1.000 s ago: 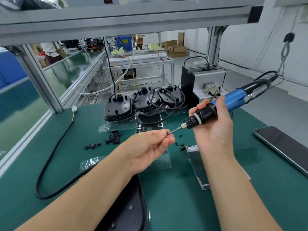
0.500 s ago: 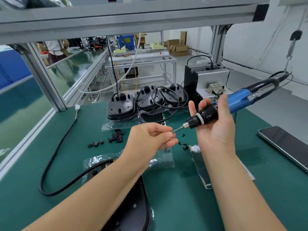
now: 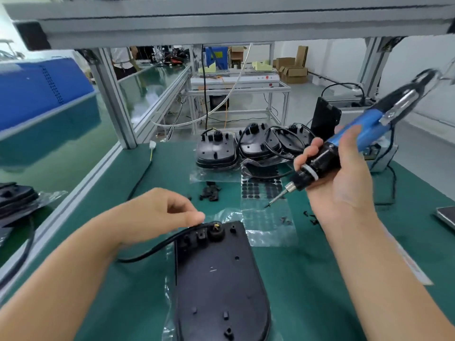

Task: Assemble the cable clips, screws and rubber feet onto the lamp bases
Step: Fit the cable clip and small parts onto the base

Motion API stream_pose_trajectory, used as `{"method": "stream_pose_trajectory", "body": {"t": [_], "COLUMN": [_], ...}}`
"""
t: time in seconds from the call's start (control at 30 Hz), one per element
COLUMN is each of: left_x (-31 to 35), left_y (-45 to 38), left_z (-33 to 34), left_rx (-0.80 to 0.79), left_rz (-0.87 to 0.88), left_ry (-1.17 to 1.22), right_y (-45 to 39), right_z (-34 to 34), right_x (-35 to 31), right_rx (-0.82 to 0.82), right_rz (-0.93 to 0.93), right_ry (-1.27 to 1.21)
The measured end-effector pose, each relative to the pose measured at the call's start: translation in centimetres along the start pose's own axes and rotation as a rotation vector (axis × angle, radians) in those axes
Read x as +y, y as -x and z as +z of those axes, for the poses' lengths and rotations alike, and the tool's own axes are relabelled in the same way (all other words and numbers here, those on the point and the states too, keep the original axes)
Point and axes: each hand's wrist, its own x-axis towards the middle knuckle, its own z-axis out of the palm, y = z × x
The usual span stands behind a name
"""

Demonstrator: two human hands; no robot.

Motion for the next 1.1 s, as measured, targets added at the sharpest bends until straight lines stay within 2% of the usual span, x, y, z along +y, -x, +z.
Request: {"method": "stream_pose_trajectory", "body": {"t": [0.13, 0.3, 0.47, 0.57, 0.7, 0.87, 1.1], "left_x": [-1.5, -2.2, -3.0, -3.2, -3.1, -3.4, -4.0], "left_y": [-0.3, -0.8, -0.6, -0.7, -1.0, -1.2, -1.2], "left_z": [0.8, 1.6, 1.1, 1.5, 2.2, 2.2, 2.0], "left_rx": [0.027, 0.044, -0.019, 0.054, 0.145, 0.128, 0.091], "left_rz": [0.069, 0.174, 0.233, 0.231, 0.200, 0.173, 0.167], "left_ry": [0.118, 0.187, 0.173, 0.192, 0.212, 0.261, 0.323], "right_y": [0.3, 0.6, 1.0, 1.5, 2.2, 2.2, 1.7], "right_z": [2.7, 5.2, 5.6, 5.2, 5.3, 6.7, 7.6], "right_x": [2.4, 5.3, 6.4, 6.5, 6.9, 7.1, 6.6], "right_rx": [-0.093, -0.221, -0.360, -0.378, -0.392, -0.490, -0.493], "right_rz": [0.109, 0.067, 0.073, 0.070, 0.095, 0.157, 0.252], "right_ry": [0.118, 0.276, 0.305, 0.336, 0.297, 0.218, 0.168]}}
